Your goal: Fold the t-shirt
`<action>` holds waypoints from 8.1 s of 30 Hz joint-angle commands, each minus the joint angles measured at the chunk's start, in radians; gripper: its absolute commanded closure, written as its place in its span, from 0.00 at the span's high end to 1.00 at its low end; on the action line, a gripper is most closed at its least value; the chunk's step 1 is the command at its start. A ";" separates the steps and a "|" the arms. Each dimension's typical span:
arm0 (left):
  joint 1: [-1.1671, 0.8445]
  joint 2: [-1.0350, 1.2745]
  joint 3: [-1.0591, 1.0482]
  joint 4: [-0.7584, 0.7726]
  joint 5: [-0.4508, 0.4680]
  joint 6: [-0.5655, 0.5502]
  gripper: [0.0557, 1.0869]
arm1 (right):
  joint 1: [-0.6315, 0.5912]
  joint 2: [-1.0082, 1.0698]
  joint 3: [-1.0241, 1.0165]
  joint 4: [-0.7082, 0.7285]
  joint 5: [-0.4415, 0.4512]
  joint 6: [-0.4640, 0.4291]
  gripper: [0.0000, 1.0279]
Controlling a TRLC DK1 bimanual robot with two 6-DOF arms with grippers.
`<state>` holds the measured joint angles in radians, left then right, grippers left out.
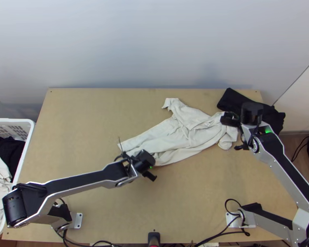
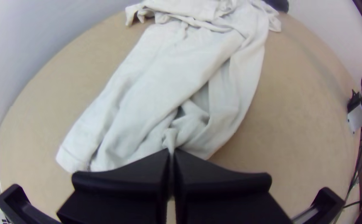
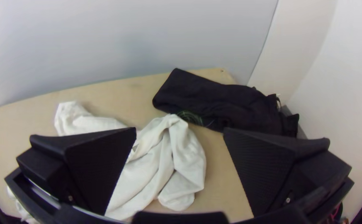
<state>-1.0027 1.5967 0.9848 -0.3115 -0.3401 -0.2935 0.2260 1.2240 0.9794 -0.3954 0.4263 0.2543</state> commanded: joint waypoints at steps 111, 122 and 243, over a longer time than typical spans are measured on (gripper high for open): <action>0.625 -0.853 0.845 -0.624 0.049 0.349 0.04 | 0.093 -0.511 0.596 -0.161 0.003 -0.627 0.03; 0.624 -0.971 0.347 -0.575 0.098 0.260 0.04 | 0.131 -0.569 0.314 -0.260 0.000 -0.477 0.03; 0.943 0.730 1.115 -0.337 0.197 -0.055 0.56 | 0.087 0.655 0.668 0.049 -0.123 0.054 0.96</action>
<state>-0.0402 2.3199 2.0842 -0.6052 -0.1455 -0.3622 0.3084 1.8790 1.6432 -0.3458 0.3023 0.3084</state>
